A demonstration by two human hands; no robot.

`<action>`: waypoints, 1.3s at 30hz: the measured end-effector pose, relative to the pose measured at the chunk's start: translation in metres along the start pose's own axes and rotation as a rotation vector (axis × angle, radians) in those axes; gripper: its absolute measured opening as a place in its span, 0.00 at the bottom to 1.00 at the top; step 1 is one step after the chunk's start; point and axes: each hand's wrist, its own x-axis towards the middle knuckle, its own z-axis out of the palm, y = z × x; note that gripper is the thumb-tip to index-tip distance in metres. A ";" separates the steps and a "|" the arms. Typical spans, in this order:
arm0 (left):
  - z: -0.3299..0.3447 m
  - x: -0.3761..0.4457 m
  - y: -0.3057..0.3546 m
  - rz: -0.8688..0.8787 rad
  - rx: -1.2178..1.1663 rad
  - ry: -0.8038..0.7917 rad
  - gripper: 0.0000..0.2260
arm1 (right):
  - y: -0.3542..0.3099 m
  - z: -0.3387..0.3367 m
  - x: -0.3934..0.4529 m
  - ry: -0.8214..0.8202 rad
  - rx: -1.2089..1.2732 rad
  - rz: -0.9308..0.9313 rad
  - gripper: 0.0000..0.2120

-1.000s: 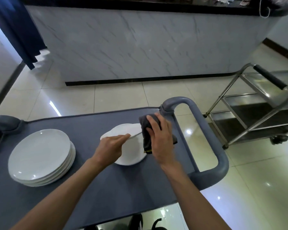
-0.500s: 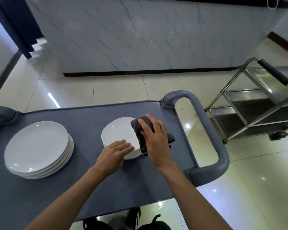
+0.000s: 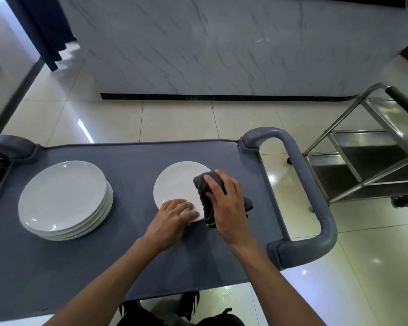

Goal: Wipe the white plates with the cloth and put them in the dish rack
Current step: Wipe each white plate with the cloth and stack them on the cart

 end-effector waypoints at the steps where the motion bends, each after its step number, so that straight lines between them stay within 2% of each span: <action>1: 0.001 -0.001 0.000 -0.006 0.007 -0.011 0.17 | 0.000 0.001 0.000 0.004 -0.002 0.001 0.18; 11: 0.002 -0.003 -0.002 -0.030 0.026 -0.066 0.18 | -0.006 0.009 0.008 -0.010 0.036 -0.027 0.18; 13: -0.005 -0.008 -0.005 -0.065 0.022 -0.038 0.20 | -0.011 0.013 0.012 -0.010 0.068 -0.037 0.18; 20: -0.049 -0.042 -0.030 -0.262 -0.015 0.178 0.17 | -0.047 0.034 0.037 -0.048 0.147 -0.080 0.18; 33: -0.126 -0.131 -0.116 -0.603 0.044 0.444 0.15 | -0.169 0.098 0.069 -0.150 0.299 -0.236 0.20; 37: -0.134 -0.156 -0.151 -0.818 -0.010 0.545 0.15 | -0.204 0.118 0.077 -0.183 0.333 -0.237 0.21; 39: -0.138 -0.168 -0.171 -0.939 -0.065 0.542 0.17 | -0.222 0.125 0.081 -0.213 0.358 -0.230 0.21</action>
